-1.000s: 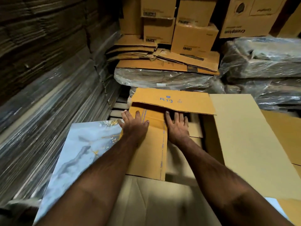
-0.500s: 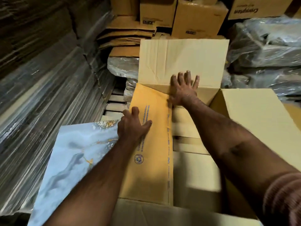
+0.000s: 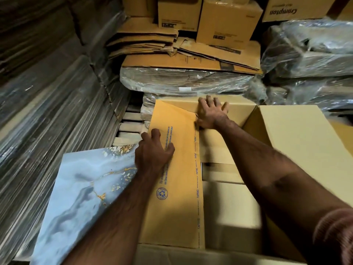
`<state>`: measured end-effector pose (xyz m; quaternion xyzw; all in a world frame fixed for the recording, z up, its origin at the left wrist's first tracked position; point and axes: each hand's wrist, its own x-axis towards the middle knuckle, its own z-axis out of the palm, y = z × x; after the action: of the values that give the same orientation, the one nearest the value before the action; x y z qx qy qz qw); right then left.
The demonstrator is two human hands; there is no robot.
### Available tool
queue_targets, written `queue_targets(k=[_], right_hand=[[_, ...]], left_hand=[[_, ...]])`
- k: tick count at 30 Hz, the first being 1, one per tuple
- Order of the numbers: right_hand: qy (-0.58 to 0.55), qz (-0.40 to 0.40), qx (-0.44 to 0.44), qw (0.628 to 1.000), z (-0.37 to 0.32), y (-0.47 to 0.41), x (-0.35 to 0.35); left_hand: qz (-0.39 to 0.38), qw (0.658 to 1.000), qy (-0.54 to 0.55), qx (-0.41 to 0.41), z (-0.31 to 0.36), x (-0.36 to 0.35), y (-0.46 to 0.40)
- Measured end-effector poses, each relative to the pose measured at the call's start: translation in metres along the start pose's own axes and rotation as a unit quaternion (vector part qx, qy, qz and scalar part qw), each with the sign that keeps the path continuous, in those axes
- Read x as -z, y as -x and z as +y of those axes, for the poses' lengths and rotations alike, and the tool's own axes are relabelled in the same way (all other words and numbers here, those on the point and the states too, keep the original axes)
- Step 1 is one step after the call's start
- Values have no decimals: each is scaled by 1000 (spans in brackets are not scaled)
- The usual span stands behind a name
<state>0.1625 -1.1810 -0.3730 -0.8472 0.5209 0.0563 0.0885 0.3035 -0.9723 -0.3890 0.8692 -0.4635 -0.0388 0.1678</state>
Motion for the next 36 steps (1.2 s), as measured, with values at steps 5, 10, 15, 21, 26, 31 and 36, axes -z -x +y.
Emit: queue_targets(k=[5, 10, 15, 21, 26, 31, 36], right_hand=[[-185, 95, -9, 978, -14, 93, -54], [-391, 98, -76, 912, -31, 184, -82], [-586, 41, -146, 796, -33, 236, -94], [-711, -14, -128, 691, -38, 276, -72], [-842, -40, -35, 537, -51, 287, -57], [-811, -129, 53, 568, -100, 296, -25], [-782, -126, 67, 607, -135, 301, -23]], left_hand=[[1, 999, 40, 17, 0, 6, 2], [32, 980, 193, 44, -4, 11, 14], [59, 962, 221, 148, -9, 22, 60], [32, 954, 263, 144, -18, 34, 105], [-93, 947, 264, 160, -5, 66, 114], [-228, 938, 260, 19, 34, 146, 113], [-196, 978, -33, -57, 38, 213, 105]])
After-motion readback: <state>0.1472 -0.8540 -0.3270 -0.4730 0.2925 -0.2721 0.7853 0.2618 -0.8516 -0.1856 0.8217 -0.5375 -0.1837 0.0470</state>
